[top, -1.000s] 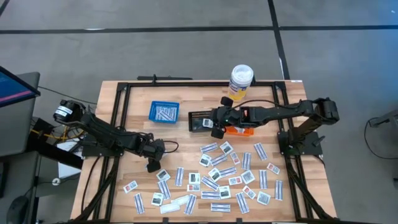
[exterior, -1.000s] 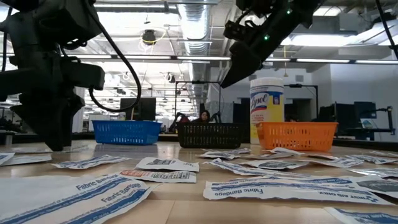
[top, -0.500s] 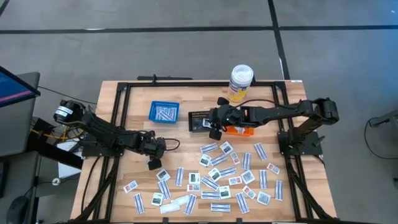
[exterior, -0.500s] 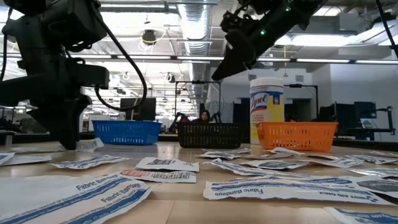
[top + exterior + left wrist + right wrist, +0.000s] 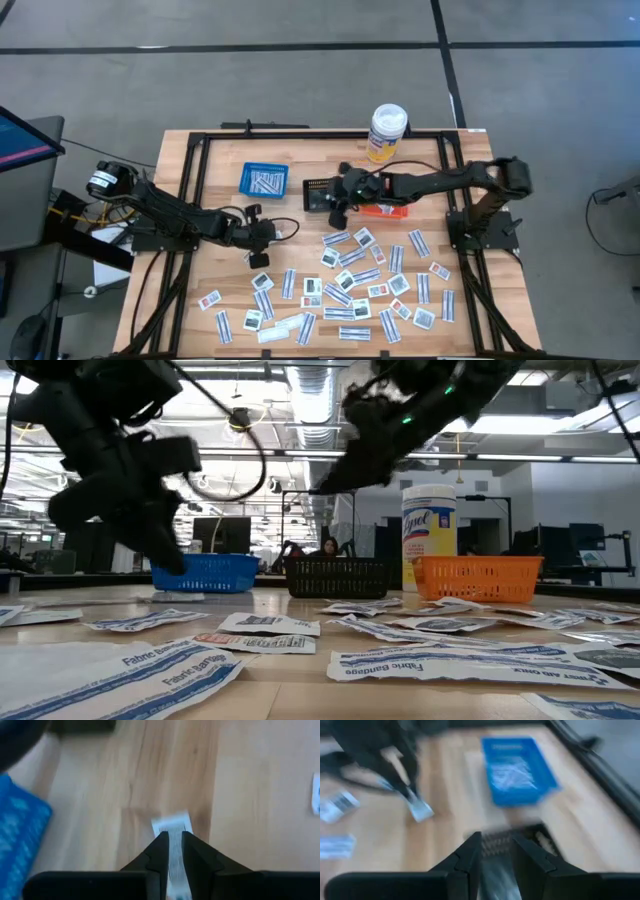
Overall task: Pick & Place First Aid Supplies
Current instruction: Put the ointment pack into the orange bin
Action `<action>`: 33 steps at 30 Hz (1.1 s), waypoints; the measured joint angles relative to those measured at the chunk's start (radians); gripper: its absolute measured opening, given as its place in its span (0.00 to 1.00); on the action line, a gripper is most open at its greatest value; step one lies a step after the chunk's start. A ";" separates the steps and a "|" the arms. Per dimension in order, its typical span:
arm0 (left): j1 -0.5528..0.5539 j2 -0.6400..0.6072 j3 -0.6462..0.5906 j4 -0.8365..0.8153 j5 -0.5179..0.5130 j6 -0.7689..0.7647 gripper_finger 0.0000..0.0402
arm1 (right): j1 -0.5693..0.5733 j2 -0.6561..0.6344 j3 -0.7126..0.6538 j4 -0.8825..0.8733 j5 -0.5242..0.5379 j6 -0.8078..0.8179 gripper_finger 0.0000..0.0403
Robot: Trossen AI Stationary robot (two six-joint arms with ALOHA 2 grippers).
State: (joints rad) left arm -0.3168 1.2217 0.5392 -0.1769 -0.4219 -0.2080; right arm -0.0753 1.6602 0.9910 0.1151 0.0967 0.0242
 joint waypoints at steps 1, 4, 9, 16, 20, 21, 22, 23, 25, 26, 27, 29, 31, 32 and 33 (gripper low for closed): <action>0.001 0.000 0.000 0.022 -0.005 0.026 0.13 | -0.002 0.030 -0.001 0.028 -0.032 0.000 0.23; 0.008 0.000 0.000 0.037 0.011 0.049 0.12 | -0.006 0.132 0.028 0.090 -0.105 0.002 0.23; 0.018 -0.003 0.000 0.018 0.050 0.018 0.10 | -0.005 0.213 0.132 0.008 -0.213 -0.029 0.23; 0.044 0.000 0.000 -0.115 0.073 -0.068 0.23 | 0.014 0.238 0.170 -0.033 -0.230 -0.033 0.23; 0.042 0.002 -0.018 -0.112 0.165 -0.105 0.30 | 0.015 0.268 0.171 -0.018 -0.230 -0.035 0.23; 0.042 0.003 -0.028 -0.111 0.171 -0.109 0.30 | 0.015 0.276 0.176 -0.010 -0.230 -0.035 0.23; 0.042 0.002 -0.038 -0.107 0.170 -0.111 0.30 | 0.015 0.278 0.176 -0.016 -0.229 -0.035 0.23; 0.043 0.000 -0.048 -0.092 0.166 -0.110 0.30 | 0.013 0.278 0.175 -0.019 -0.230 -0.034 0.23; 0.045 -0.002 -0.072 -0.066 0.163 -0.108 0.26 | 0.008 0.277 0.175 -0.013 -0.230 -0.034 0.23; 0.048 -0.002 -0.083 -0.053 0.164 -0.108 0.24 | 0.006 0.277 0.176 -0.013 -0.230 -0.034 0.23; 0.049 -0.002 -0.093 -0.044 0.165 -0.108 0.21 | 0.005 0.277 0.176 -0.013 -0.230 -0.034 0.23; 0.050 -0.002 -0.109 -0.018 0.164 -0.106 0.14 | 0.004 0.277 0.176 -0.004 -0.229 -0.034 0.23; 0.049 -0.002 -0.120 0.011 0.164 -0.105 0.07 | 0.005 0.276 0.176 -0.001 -0.229 -0.034 0.23; 0.050 -0.002 -0.124 0.024 0.164 -0.104 0.04 | 0.005 0.276 0.176 -0.003 -0.230 -0.034 0.23; 0.050 -0.001 -0.124 0.030 0.164 -0.104 0.02 | 0.006 0.276 0.176 -0.005 -0.229 -0.034 0.23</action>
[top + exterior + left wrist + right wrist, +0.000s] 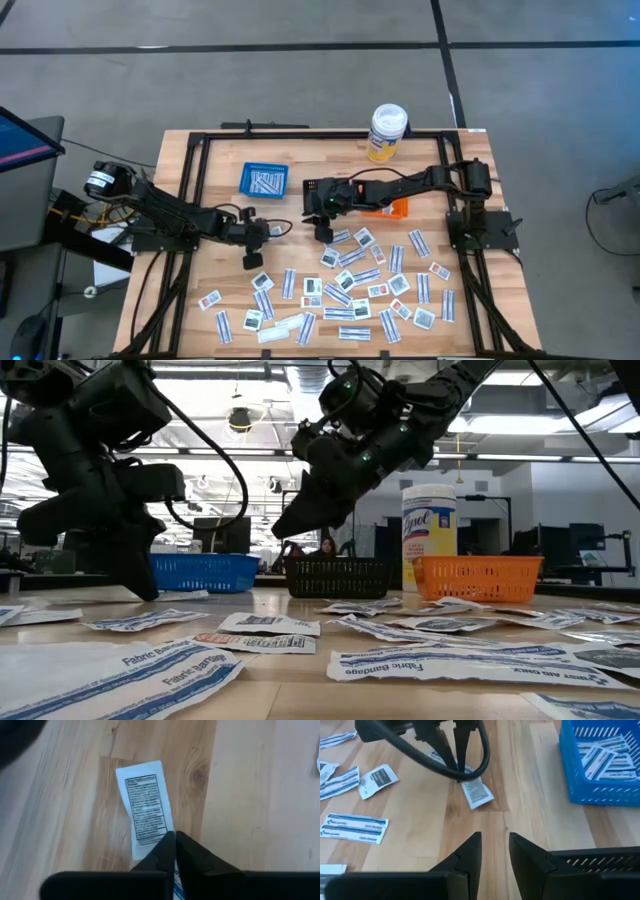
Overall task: Pick & Place First Aid Supplies
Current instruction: Put the ointment pack into the orange bin
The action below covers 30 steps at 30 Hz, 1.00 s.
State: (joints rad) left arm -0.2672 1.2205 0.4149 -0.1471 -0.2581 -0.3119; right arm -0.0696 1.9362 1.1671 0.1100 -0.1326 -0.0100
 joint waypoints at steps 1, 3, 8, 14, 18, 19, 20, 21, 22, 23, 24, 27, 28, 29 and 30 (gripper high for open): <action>0.000 0.000 0.000 0.005 -0.001 0.001 0.02 | 0.000 0.000 0.000 0.000 0.000 0.000 0.23; 0.000 -0.002 -0.001 0.025 -0.005 0.022 0.02 | -0.001 0.000 0.000 0.003 0.000 0.000 0.23; 0.000 -0.005 -0.004 0.082 -0.022 0.093 0.01 | -0.001 0.000 0.000 0.002 0.000 0.000 0.23; -0.001 -0.007 -0.006 0.140 -0.031 0.128 0.01 | -0.001 0.000 0.000 0.002 0.000 -0.001 0.23; -0.001 -0.007 -0.006 0.147 -0.034 0.128 0.01 | -0.001 0.000 0.000 0.002 0.000 -0.037 0.23; 0.000 -0.007 -0.006 0.148 -0.034 0.127 0.02 | -0.001 0.000 0.000 0.002 0.000 -0.041 0.23; 0.001 -0.007 -0.006 0.148 -0.034 0.126 0.02 | 0.000 0.000 0.000 0.002 0.000 -0.042 0.23; 0.001 -0.007 -0.006 0.149 -0.038 0.126 0.02 | 0.001 0.000 0.000 0.002 0.000 -0.042 0.23; 0.000 -0.007 -0.006 0.153 -0.055 0.126 0.03 | 0.002 0.000 0.000 0.002 0.000 -0.042 0.23; 0.000 -0.007 -0.006 0.158 -0.081 0.126 0.03 | 0.003 0.000 0.000 0.003 0.000 -0.042 0.23; 0.000 -0.008 -0.005 0.162 -0.110 0.126 0.04 | 0.003 0.000 0.000 0.003 0.000 -0.042 0.23; 0.002 -0.009 -0.005 0.170 -0.167 0.129 0.08 | 0.003 0.000 0.000 0.003 0.000 -0.042 0.23; 0.001 -0.009 -0.005 0.172 -0.168 0.130 0.09 | 0.003 0.000 0.000 0.003 0.000 -0.042 0.23; 0.000 -0.009 -0.005 0.171 -0.167 0.130 0.11 | 0.003 0.000 0.000 0.003 0.000 -0.043 0.23; 0.000 -0.009 -0.005 0.171 -0.167 0.130 0.12 | 0.002 0.000 0.000 0.003 0.000 -0.043 0.23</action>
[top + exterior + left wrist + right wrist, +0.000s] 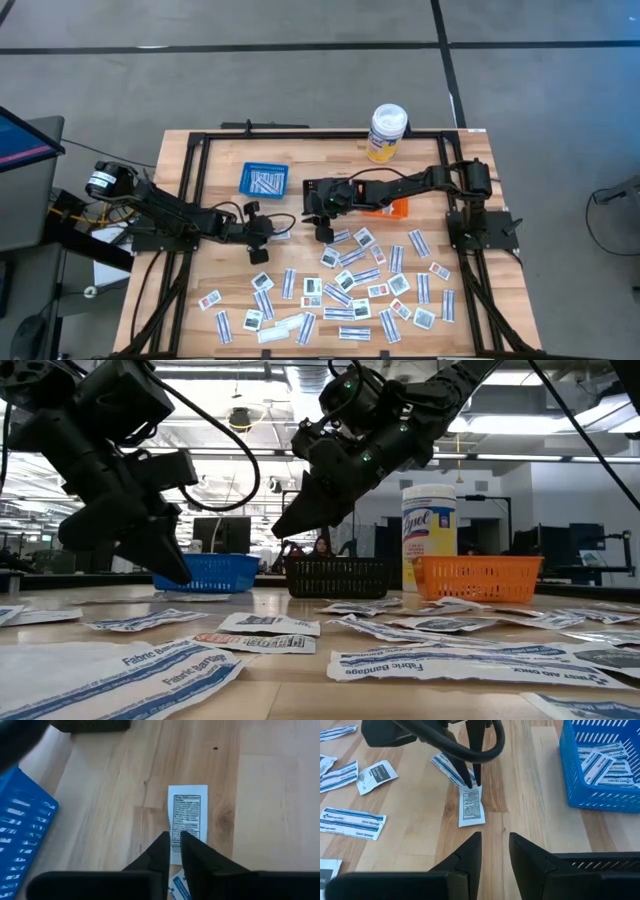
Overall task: Pick & Place First Aid Supplies
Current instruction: Put the ointment pack into the orange bin
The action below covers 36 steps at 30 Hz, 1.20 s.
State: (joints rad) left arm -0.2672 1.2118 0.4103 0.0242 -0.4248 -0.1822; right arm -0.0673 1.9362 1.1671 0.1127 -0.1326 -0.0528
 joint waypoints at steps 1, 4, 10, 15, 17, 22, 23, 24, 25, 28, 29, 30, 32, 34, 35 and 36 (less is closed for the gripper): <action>0.000 0.000 0.000 0.000 0.003 0.000 0.14 | 0.000 0.000 0.000 0.000 0.000 0.000 0.23; 0.001 0.000 0.000 0.001 0.003 0.001 0.21 | 0.000 0.000 0.000 0.000 0.000 0.000 0.23; 0.046 0.001 0.001 0.000 0.007 -0.028 0.32 | 0.000 0.000 0.000 0.000 0.000 -0.001 0.23; 0.107 0.030 0.002 0.000 0.152 -0.058 0.33 | 0.000 0.000 0.000 -0.001 0.000 -0.002 0.23; 0.113 0.048 0.003 0.010 0.174 -0.058 0.31 | 0.000 0.000 0.000 -0.002 0.000 -0.002 0.23; 0.110 0.097 0.008 0.022 0.180 -0.050 0.21 | 0.000 0.000 0.000 -0.003 0.000 -0.002 0.23; 0.109 0.106 0.008 0.023 0.179 -0.033 0.19 | 0.000 0.000 0.000 -0.003 0.000 -0.002 0.23; 0.109 0.112 0.009 0.030 0.177 -0.016 0.16 | 0.000 0.000 0.000 -0.003 0.000 -0.002 0.23; 0.109 0.113 0.008 0.032 0.171 -0.003 0.13 | 0.000 0.000 0.000 -0.003 0.000 -0.002 0.23; 0.110 0.105 0.004 0.056 0.158 0.036 0.03 | 0.000 -0.001 0.000 -0.002 0.000 -0.002 0.23; 0.110 0.096 0.003 0.073 0.157 0.053 0.02 | 0.000 -0.001 0.000 -0.001 0.000 -0.002 0.23; 0.109 0.088 0.001 0.086 0.156 0.071 0.02 | 0.000 -0.001 0.000 0.000 0.000 -0.001 0.23; 0.110 0.071 -0.003 0.100 0.141 0.106 0.02 | 0.000 -0.001 0.000 0.009 0.000 0.001 0.23; 0.110 0.057 -0.002 0.131 0.084 0.145 0.02 | 0.000 -0.001 0.000 0.023 0.000 0.013 0.23; 0.110 0.052 -0.001 0.139 0.047 0.160 0.02 | 0.000 -0.001 0.000 0.028 0.000 0.034 0.23; 0.110 0.048 -0.001 0.146 0.008 0.177 0.01 | 0.000 -0.001 0.000 0.034 0.000 0.057 0.23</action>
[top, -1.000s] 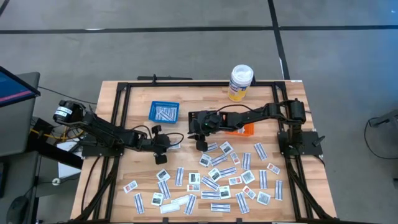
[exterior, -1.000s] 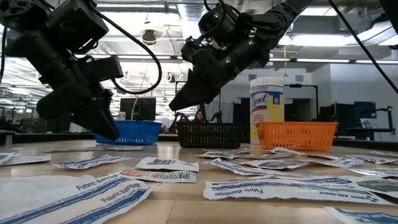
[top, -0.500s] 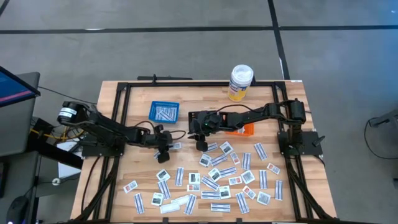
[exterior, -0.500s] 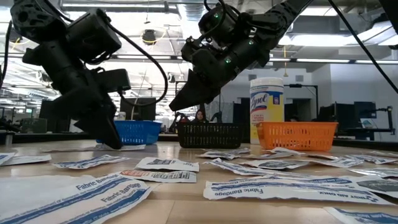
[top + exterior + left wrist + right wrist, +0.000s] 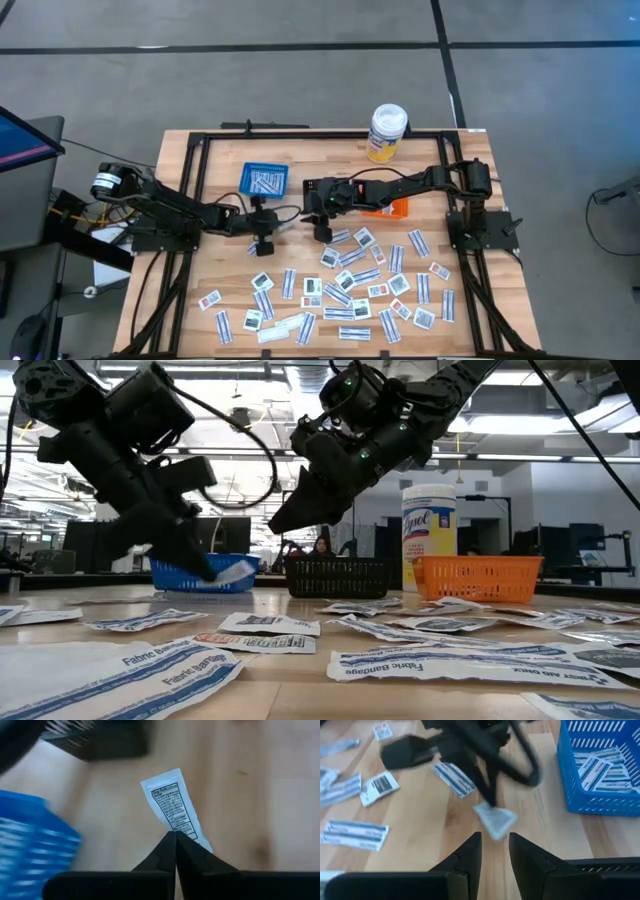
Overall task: Pick & Place First Aid Supplies
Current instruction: Put the ointment pack into the orange bin
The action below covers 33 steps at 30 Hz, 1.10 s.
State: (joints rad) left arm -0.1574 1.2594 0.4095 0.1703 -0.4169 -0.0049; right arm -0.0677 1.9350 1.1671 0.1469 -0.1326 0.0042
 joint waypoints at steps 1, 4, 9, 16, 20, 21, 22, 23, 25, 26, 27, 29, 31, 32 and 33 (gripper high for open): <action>0.000 0.000 -0.001 0.007 -0.036 0.009 0.01 | 0.000 0.000 0.000 0.004 0.000 0.022 0.23; 0.000 0.000 -0.001 0.072 -0.108 0.031 0.01 | -0.003 0.000 0.000 0.008 0.002 0.066 0.23; 0.000 0.003 0.000 0.156 -0.115 0.044 0.01 | -0.016 0.000 0.000 0.012 0.008 0.148 0.23; 0.000 0.003 0.001 0.197 -0.124 0.061 0.01 | -0.037 0.000 0.000 0.005 0.106 0.183 0.23; 0.000 0.003 0.001 0.211 -0.141 0.062 0.01 | -0.042 0.000 0.000 0.003 0.106 0.199 0.23; 0.000 0.003 0.001 0.218 -0.141 0.062 0.01 | -0.041 0.000 0.000 0.003 0.106 0.199 0.23; 0.000 0.003 0.001 0.229 -0.141 0.062 0.01 | -0.040 0.000 0.000 0.004 0.105 0.199 0.23; 0.000 0.003 0.001 0.238 -0.143 0.062 0.01 | -0.039 0.000 0.000 0.005 0.105 0.199 0.23; 0.000 0.003 0.001 0.251 -0.158 0.062 0.01 | -0.039 0.000 0.000 0.006 0.106 0.199 0.23; 0.000 0.003 0.001 0.258 -0.163 0.062 0.01 | -0.039 0.000 0.000 0.009 0.106 0.195 0.23; 0.000 0.003 0.001 0.266 -0.166 0.062 0.01 | -0.039 0.000 0.000 0.018 0.106 0.183 0.23; 0.000 0.003 0.002 0.281 -0.166 0.076 0.01 | -0.039 0.000 0.000 0.032 0.108 0.153 0.21; 0.000 0.003 0.002 0.285 -0.162 0.084 0.01 | -0.039 0.000 0.000 0.034 0.111 0.126 0.17; 0.000 0.003 0.002 0.286 -0.162 0.085 0.01 | -0.039 0.000 0.000 0.036 0.111 0.112 0.14; 0.000 0.003 0.002 0.287 -0.162 0.085 0.01 | -0.039 0.000 0.000 0.039 0.111 0.098 0.10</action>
State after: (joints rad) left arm -0.1570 1.2627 0.4114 0.4573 -0.5793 0.0799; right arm -0.1066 1.9350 1.1671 0.1856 -0.0218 0.1025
